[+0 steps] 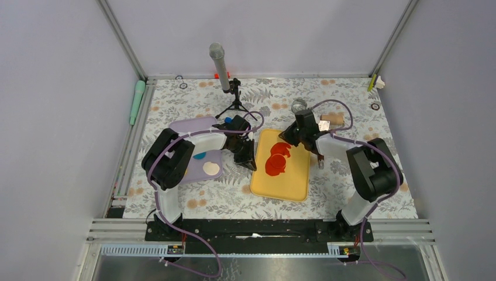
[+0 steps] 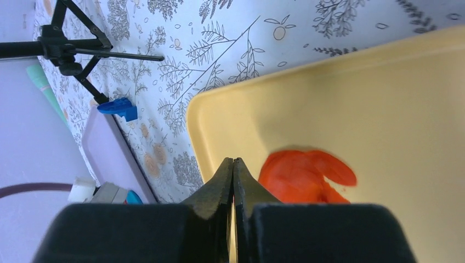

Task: Roll out the dumpling wrappers from the dough
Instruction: Remove the dumpling wrapper from the work surface.

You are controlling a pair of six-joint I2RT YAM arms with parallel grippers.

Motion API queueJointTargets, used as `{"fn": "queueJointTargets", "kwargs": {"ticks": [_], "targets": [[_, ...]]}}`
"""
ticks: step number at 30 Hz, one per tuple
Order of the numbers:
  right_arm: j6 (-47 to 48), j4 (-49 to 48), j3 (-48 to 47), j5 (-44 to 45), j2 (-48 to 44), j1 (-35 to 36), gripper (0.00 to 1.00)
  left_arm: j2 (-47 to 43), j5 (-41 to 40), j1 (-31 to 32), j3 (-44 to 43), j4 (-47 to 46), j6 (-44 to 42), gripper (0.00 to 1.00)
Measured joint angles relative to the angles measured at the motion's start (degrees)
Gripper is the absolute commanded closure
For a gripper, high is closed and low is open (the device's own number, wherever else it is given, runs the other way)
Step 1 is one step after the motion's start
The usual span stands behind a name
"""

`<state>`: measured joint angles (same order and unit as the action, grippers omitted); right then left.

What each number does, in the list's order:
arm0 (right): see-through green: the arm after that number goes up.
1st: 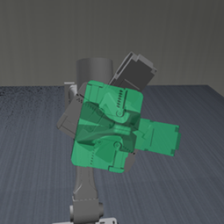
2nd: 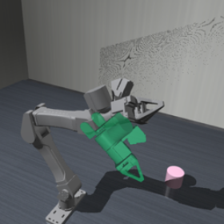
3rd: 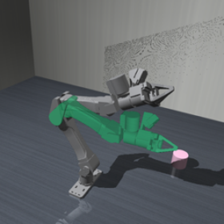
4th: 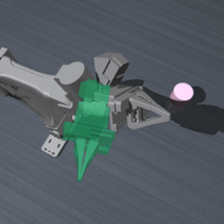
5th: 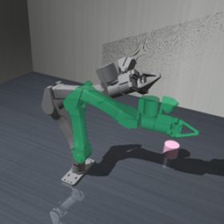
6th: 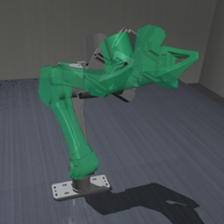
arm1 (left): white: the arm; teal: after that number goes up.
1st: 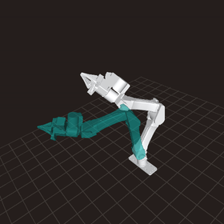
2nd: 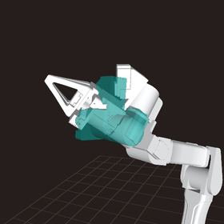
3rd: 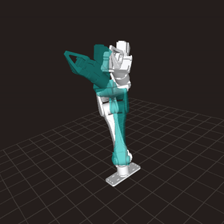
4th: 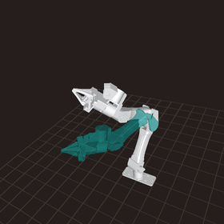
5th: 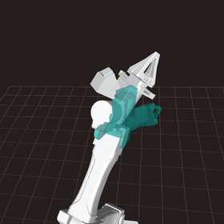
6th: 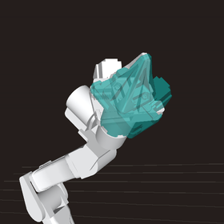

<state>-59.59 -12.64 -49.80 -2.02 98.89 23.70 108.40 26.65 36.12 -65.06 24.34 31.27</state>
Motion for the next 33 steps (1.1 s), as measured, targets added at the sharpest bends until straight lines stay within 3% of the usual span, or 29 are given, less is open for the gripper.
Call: {"fn": "queueJointTargets", "kwargs": {"ticks": [10,20,33], "targets": [[0.63,5.95,7.89,4.13,-11.96,-0.02,0.96,0.09,0.07,-0.02,-0.07,0.07,0.02,1.0],[-0.9,8.5,17.0,4.63,-15.52,-0.02,0.96,0.09,0.11,-0.02,-0.07,0.07,0.02,1.0],[-1.86,2.34,17.11,3.87,-12.24,-0.02,0.97,0.09,0.13,0.04,-0.09,0.07,-0.15,1.0]]}}
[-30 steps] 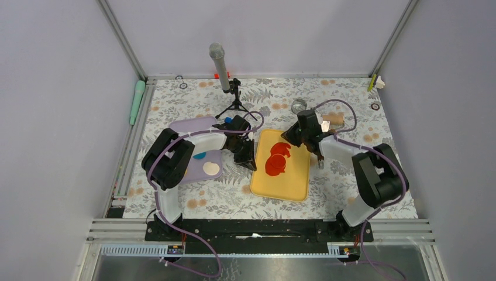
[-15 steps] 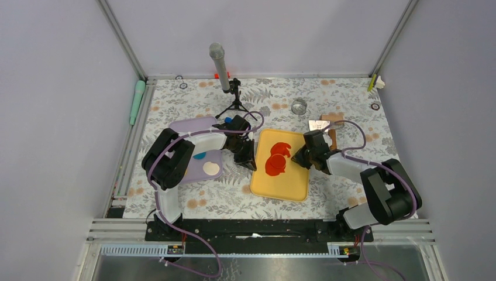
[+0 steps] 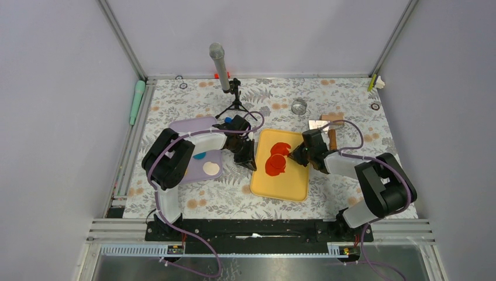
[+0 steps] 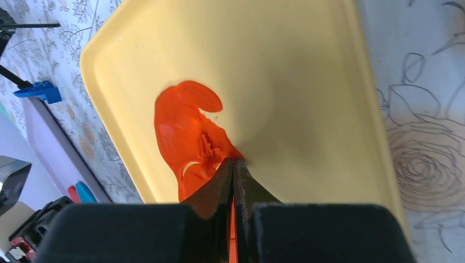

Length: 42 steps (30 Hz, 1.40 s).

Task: Roll out the dumpling wrappers from the dough
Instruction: Remove the dumpling wrapper from the work surface.

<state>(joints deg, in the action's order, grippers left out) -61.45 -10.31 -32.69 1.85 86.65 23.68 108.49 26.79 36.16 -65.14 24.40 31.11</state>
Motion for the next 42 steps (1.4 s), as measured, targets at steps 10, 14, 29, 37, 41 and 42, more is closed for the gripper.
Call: {"fn": "queueJointTargets", "kwargs": {"ticks": [10,14,29,37,41,42], "targets": [[-1.51,-6.99,-1.46,-3.69,4.94,-0.04,0.99,0.55,0.0,0.24,-1.11,1.51,-0.85,1.0],[-1.55,-8.11,-1.88,-4.59,5.44,-0.04,0.99,0.66,0.04,0.28,-1.18,1.64,-0.92,1.0],[6.1,1.2,-8.28,-1.05,0.72,-0.59,0.79,1.09,1.6,1.36,-1.27,1.64,-1.49,1.0],[9.31,6.36,-5.51,-0.04,-1.84,-6.91,1.0,1.11,1.64,1.36,-1.27,1.62,-1.55,1.0],[11.52,7.19,-5.64,-2.14,1.07,-8.85,1.0,1.14,1.68,1.36,-1.31,1.64,-1.55,1.0],[11.76,7.21,-5.84,-3.06,2.43,-8.9,1.0,1.18,1.68,1.36,-1.38,1.7,-1.57,1.0]]}}
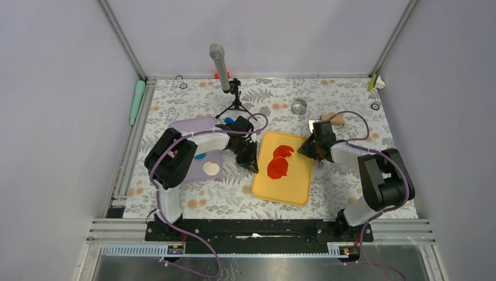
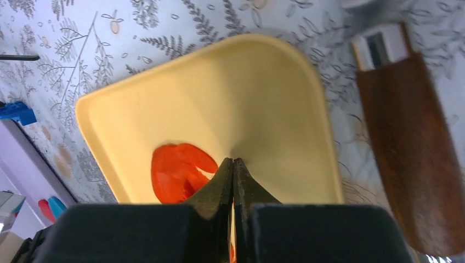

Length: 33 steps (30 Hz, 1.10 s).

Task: Roll out the dumpling wrappers from the dough
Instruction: Remove the dumpling wrapper from the work surface.

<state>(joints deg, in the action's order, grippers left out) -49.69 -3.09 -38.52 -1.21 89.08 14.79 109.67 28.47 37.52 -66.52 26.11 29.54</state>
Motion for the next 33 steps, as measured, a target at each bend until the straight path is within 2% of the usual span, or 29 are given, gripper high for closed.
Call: {"fn": "queueJointTargets", "kwargs": {"ticks": [12,33], "targets": [[-1.14,-6.16,-1.49,-8.92,4.96,-0.04,1.0,0.13,0.13,0.0,-0.24,0.33,-0.39,1.0],[-2.19,-6.6,-1.64,-13.0,5.44,2.49,1.0,0.33,0.24,0.02,-0.59,0.72,-0.63,1.0]]}}
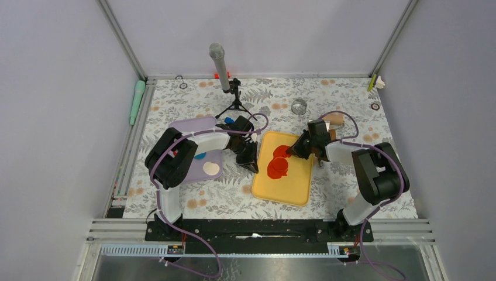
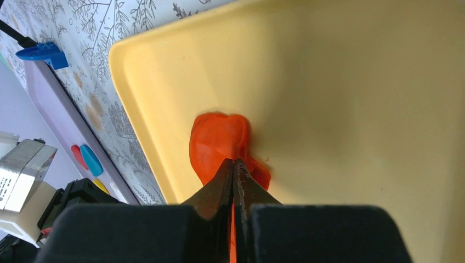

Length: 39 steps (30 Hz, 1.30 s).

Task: Roll out the dumpling wrappers from the dough
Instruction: Remove the dumpling wrapper from the work surface.

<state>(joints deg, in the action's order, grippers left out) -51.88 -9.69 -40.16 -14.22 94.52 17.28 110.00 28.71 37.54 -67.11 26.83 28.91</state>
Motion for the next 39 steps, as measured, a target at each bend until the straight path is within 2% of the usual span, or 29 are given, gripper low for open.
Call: {"fn": "queueJointTargets", "kwargs": {"ticks": [10,20,25,39], "targets": [[2.54,6.67,-1.31,5.42,-6.08,0.02,1.0,0.0,-0.02,0.02,-0.02,0.04,-0.04,1.0],[2.69,9.44,0.72,7.54,-6.67,-0.35,1.0,0.02,-0.02,0.04,-0.04,0.04,-0.2,1.0],[1.07,7.19,3.13,5.42,-6.14,-0.35,1.0,0.09,0.02,0.04,-0.07,0.07,-0.2,1.0],[-4.13,-2.6,2.29,0.48,-0.22,-0.33,1.0,0.33,0.2,0.04,-0.42,0.48,-0.59,1.0]]}}
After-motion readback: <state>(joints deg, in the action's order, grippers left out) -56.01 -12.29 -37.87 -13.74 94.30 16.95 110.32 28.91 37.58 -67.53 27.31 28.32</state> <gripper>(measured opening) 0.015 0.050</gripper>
